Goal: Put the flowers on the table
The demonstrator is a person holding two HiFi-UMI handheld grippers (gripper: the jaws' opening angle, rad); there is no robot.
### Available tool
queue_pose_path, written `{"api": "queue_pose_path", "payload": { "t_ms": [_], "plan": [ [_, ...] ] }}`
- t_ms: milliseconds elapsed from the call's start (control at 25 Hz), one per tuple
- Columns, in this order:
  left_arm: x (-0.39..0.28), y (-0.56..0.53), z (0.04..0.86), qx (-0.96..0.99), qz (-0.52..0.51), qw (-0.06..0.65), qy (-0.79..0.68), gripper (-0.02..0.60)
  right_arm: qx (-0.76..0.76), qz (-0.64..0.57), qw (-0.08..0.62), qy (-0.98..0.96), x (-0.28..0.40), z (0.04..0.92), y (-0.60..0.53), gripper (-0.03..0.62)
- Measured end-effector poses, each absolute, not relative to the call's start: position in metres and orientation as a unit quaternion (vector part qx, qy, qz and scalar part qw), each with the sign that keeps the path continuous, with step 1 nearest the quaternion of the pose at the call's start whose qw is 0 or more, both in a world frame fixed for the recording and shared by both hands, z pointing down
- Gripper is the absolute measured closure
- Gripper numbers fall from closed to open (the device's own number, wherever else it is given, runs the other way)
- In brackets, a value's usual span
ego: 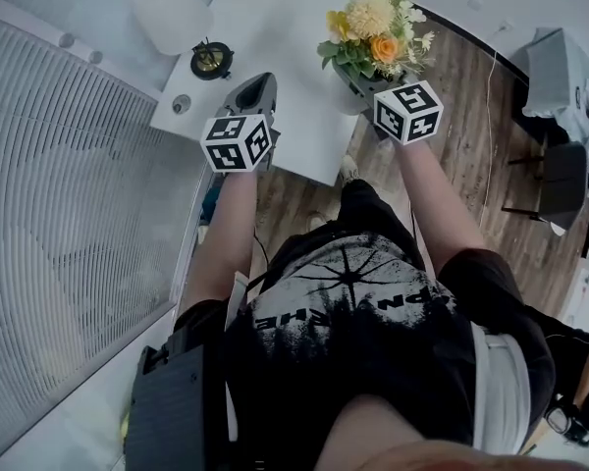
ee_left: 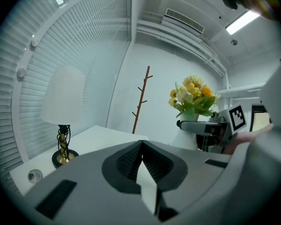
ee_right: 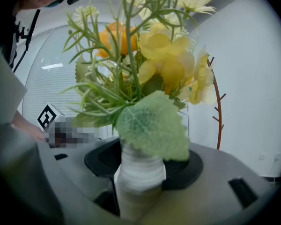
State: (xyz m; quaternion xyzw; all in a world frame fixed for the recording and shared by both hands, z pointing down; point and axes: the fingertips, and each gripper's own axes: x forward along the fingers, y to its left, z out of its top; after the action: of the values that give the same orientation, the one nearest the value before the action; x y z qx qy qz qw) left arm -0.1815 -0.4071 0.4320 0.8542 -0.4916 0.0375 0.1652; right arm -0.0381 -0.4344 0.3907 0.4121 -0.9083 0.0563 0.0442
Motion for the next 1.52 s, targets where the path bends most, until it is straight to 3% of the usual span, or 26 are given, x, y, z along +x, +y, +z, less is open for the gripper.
{"api": "queue_pose_path", "payload": {
  "t_ms": [760, 1040, 1520],
  "plan": [
    [-0.168, -0.505, 0.498, 0.828, 0.145, 0.171, -0.514, 0.569, 0.294, 0.060, 0.039, -0.953, -0.086, 0.468, -0.570, 0.350],
    [-0.175, -0.531, 0.538, 0.810, 0.134, 0.218, -0.527, 0.569, 0.257, 0.045, 0.017, -0.965, -0.116, 0.495, -0.606, 0.350],
    [-0.186, -0.551, 0.559, 0.799, 0.137, 0.231, -0.538, 0.569, 0.252, -0.011, -0.007, -0.968, -0.144, 0.502, -0.625, 0.350]
  ]
}}
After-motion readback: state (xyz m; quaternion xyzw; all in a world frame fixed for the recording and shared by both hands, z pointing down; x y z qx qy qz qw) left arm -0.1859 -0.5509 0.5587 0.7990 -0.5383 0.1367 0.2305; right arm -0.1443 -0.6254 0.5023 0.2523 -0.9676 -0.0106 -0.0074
